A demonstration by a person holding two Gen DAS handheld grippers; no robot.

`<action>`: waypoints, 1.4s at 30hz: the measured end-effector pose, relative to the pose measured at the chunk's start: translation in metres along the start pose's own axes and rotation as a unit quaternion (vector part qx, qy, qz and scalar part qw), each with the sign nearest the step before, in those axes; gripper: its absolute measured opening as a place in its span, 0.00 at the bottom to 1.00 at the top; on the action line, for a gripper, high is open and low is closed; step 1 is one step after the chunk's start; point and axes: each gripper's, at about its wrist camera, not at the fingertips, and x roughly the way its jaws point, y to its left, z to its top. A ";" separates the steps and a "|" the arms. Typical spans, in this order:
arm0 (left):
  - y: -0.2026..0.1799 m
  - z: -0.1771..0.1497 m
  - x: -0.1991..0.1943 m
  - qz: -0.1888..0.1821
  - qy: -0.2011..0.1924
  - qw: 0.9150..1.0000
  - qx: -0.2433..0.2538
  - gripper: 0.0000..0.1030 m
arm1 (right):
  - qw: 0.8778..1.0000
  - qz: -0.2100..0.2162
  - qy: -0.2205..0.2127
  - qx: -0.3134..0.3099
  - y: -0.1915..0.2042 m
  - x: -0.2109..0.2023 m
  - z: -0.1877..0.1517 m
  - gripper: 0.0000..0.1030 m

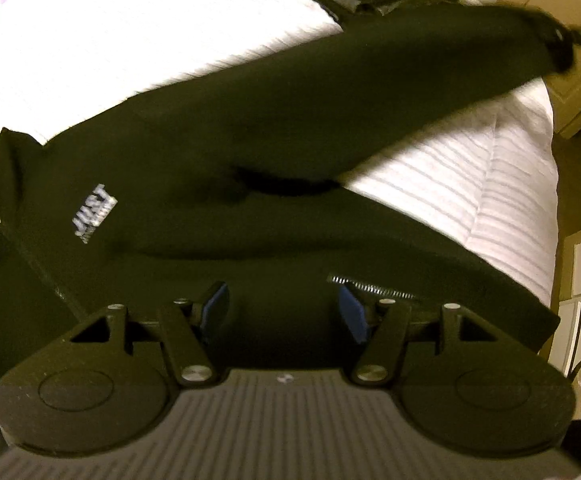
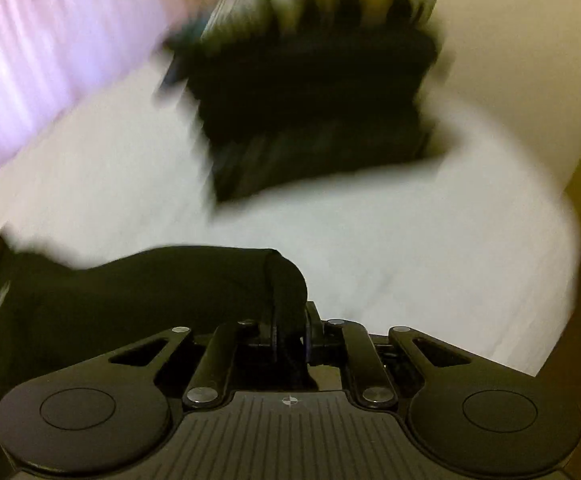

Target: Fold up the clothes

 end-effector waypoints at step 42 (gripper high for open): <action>0.360 -0.464 -0.222 0.242 -0.065 0.901 -0.353 0.65 | 0.940 0.200 0.133 -0.241 0.564 0.064 -0.225 0.87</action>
